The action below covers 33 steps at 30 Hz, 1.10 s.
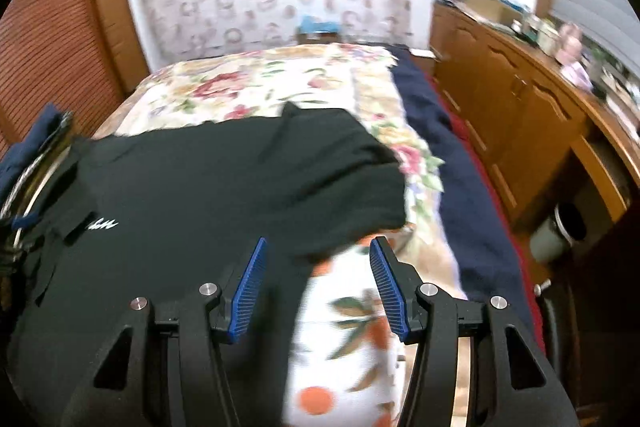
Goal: Fold small clothes
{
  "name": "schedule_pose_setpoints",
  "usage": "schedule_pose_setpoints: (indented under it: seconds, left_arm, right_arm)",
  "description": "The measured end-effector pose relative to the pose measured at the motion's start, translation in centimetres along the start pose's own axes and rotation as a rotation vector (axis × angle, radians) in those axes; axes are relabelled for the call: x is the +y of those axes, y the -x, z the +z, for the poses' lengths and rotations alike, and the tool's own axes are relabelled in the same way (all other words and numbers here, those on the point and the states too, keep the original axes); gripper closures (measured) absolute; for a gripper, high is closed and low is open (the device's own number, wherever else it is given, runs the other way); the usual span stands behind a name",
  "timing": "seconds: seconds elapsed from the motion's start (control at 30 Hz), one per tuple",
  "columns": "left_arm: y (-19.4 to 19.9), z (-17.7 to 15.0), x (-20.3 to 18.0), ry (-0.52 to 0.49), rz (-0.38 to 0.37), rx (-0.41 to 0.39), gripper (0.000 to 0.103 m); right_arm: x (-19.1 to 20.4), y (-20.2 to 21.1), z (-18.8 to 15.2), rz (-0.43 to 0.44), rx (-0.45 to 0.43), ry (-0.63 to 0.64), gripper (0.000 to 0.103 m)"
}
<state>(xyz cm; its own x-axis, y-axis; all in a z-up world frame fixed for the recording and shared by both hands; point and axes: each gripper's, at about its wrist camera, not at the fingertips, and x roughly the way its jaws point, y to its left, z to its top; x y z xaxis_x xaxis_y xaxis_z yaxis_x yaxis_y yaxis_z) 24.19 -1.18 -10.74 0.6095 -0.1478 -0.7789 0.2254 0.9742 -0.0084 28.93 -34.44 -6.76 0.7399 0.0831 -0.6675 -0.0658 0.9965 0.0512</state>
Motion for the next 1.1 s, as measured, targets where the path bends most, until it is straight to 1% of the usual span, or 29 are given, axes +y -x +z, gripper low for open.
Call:
schedule_pose_setpoints:
  seconds: [0.13,0.17,0.23,0.43,0.53,0.57,0.6,0.63,0.67,0.7,0.73,0.77,0.8,0.9,0.93,1.03,1.1]
  left_arm:
    - [0.1,-0.1,-0.1,-0.003,0.0,0.0,0.021]
    - [0.0,-0.1,0.0,-0.002,-0.003,0.001,0.02]
    - [-0.2,-0.1,-0.1,-0.01,-0.01,0.006,0.013]
    - [-0.5,0.0,-0.7,-0.037,-0.028,0.027,0.001]
    - [-0.5,0.0,-0.9,-0.041,-0.028,0.029,0.001]
    - [-0.5,0.0,-0.9,-0.041,-0.028,0.029,0.001]
    - [-0.5,0.0,-0.9,-0.041,-0.027,0.029,0.001]
    - [-0.5,0.0,-0.9,-0.042,-0.027,0.029,0.0]
    - [-0.5,0.0,-1.0,-0.042,-0.027,0.029,0.0]
    - [-0.5,0.0,-1.0,-0.041,-0.028,0.029,0.0]
    - [-0.5,0.0,-1.0,-0.041,-0.027,0.029,0.0]
    - [-0.5,0.0,-1.0,-0.041,-0.027,0.029,0.0]
    - [-0.5,0.0,-0.9,-0.041,-0.028,0.029,0.001]
    - [-0.5,0.0,-0.9,-0.042,-0.027,0.029,0.001]
    - [-0.5,0.1,-0.9,-0.043,-0.027,0.029,0.001]
    - [-0.2,0.1,-1.0,-0.035,-0.028,0.019,0.001]
    - [0.4,0.1,-0.8,-0.02,-0.023,-0.011,0.001]
  right_arm:
    - [-0.9,-1.0,0.7,0.008,0.012,-0.071,0.048]
    - [-1.7,-1.2,1.2,0.01,0.017,-0.085,0.048]
    - [-2.4,-1.6,1.5,0.021,0.024,-0.107,0.049]
    - [-3.4,-3.9,2.6,0.049,0.078,-0.17,0.054]
    - [-3.6,-4.0,2.6,0.055,0.099,-0.207,0.057]
    - [-3.6,-3.8,2.7,0.069,0.099,-0.221,0.058]
    - [-3.8,-3.7,2.6,0.083,0.098,-0.233,0.061]
    - [-3.9,-3.5,2.6,0.093,0.096,-0.242,0.069]
    - [-4.1,-3.3,2.8,0.099,0.092,-0.244,0.075]
    - [-4.1,-3.1,2.8,0.103,0.085,-0.239,0.085]
    - [-3.8,-2.7,2.8,0.097,0.08,-0.228,0.094]
    - [-3.7,-2.6,2.8,0.092,0.076,-0.216,0.095]
    - [-3.4,-2.3,2.8,0.072,0.069,-0.194,0.098]
    - [-2.7,-1.3,3.1,0.028,0.021,-0.144,0.1]
    - [-2.4,-0.6,3.3,0.018,-0.007,-0.125,0.1]
    - [-1.1,1.9,3.7,0.03,-0.088,-0.078,0.1]
    - [-0.1,3.7,4.0,0.061,-0.126,-0.065,0.1]
